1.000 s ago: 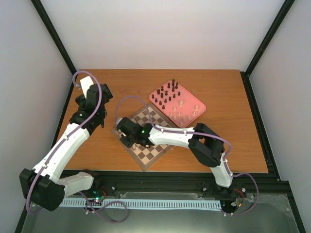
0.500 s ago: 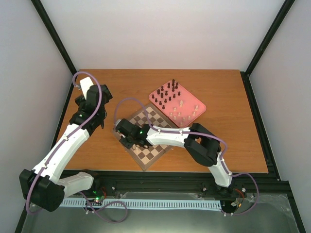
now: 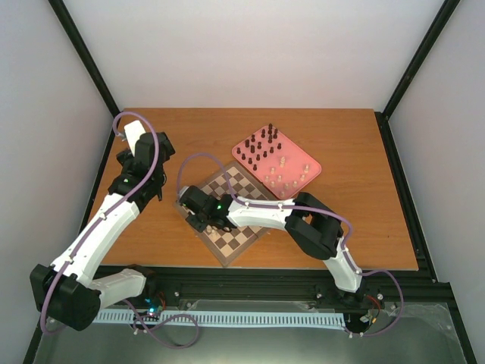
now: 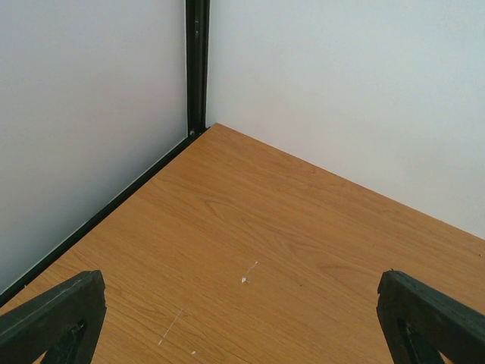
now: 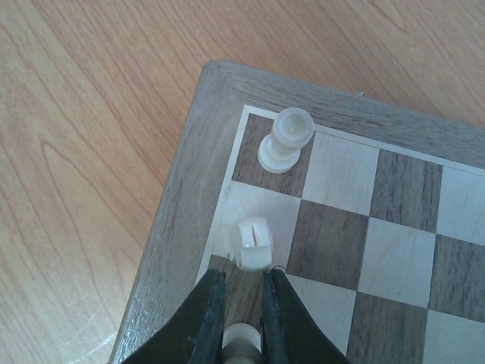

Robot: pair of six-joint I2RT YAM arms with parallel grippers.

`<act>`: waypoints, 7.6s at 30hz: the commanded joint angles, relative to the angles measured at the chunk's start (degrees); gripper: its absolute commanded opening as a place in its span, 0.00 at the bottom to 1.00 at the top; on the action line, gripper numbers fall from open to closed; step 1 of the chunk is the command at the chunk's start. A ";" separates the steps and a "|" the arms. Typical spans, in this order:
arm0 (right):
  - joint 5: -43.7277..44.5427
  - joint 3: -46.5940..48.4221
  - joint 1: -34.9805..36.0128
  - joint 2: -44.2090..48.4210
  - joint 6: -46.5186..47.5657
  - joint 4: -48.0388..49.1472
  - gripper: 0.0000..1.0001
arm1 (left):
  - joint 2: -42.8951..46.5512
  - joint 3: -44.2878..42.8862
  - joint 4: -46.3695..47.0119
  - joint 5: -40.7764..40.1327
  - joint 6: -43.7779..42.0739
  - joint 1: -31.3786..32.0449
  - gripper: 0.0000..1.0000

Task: Set up the chess pieces on the board
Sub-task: Place the chess piece on the chessboard, then pick up the chess piece from the storage box, then place the chess piece on the chessboard.

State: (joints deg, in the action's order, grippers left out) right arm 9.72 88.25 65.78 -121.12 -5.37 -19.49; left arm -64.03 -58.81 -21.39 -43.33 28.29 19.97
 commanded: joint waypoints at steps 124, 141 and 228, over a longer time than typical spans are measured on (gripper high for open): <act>5.96 1.26 -2.74 4.75 2.86 1.42 0.40 | -0.13 -0.29 0.92 -1.05 0.01 -0.32 1.00; 10.49 -12.64 -11.58 17.87 -1.04 3.33 0.40 | -1.22 -0.54 1.13 -0.72 0.09 -0.27 1.00; 4.21 0.56 -4.14 7.44 -2.37 -5.44 0.03 | -2.59 -1.53 0.33 -1.31 0.35 -0.28 1.00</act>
State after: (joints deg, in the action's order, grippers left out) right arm 13.06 84.84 58.00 -112.71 -8.82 -22.35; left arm -67.79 -58.81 -21.02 -44.31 28.29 19.97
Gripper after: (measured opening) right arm 0.153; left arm 0.998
